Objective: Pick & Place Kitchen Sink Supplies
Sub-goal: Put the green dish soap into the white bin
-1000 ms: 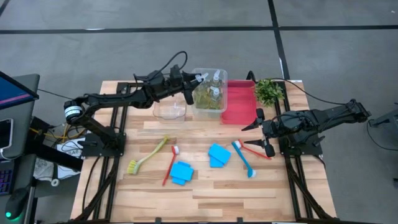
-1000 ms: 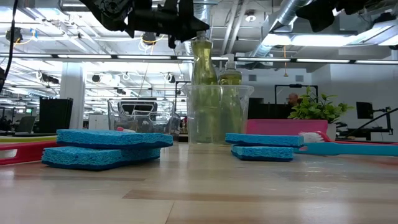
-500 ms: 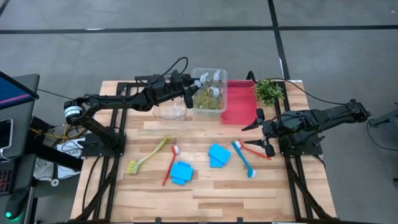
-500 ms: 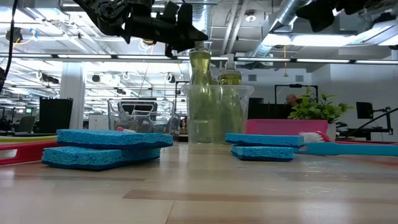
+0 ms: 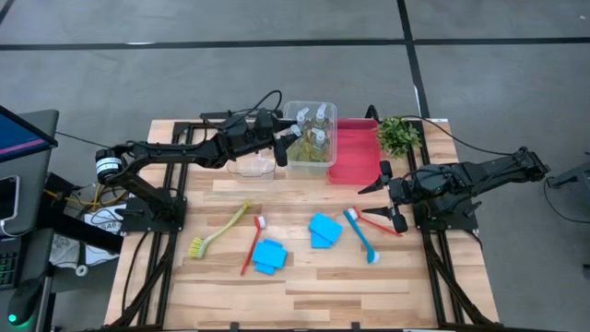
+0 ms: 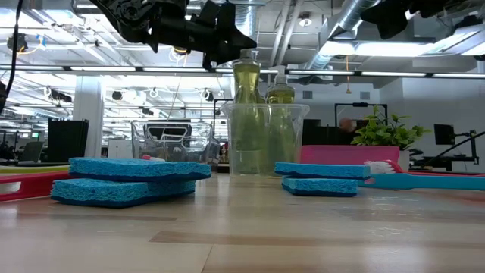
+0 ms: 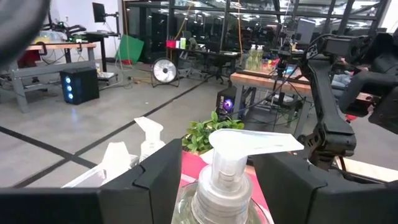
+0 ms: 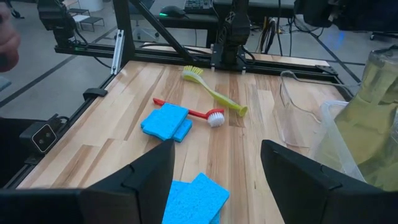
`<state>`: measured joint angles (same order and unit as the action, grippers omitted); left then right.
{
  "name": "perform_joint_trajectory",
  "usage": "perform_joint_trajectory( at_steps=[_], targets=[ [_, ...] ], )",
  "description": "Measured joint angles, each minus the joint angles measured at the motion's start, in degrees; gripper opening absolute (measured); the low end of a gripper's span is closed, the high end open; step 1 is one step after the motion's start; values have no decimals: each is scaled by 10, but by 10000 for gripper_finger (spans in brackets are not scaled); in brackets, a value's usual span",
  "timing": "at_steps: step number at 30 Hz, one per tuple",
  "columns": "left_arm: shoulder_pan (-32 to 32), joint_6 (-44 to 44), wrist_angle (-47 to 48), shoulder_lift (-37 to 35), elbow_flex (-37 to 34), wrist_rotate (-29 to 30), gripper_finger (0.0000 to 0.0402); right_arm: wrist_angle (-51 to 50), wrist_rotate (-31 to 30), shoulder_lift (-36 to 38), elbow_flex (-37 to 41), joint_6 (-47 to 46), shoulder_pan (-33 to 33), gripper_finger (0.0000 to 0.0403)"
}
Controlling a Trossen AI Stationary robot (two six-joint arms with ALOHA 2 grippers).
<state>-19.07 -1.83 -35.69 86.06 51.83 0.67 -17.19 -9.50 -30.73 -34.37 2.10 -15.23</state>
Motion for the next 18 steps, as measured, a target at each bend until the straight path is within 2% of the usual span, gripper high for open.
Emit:
perform_joint_trajectory(
  at_steps=[9,18],
  targets=[
    [-3,0,10,8,0,13,203,0,0,0,0,0,0,232],
    [-3,-1,7,44,-1,57,217,0,0,0,0,0,0,232]
  ],
)
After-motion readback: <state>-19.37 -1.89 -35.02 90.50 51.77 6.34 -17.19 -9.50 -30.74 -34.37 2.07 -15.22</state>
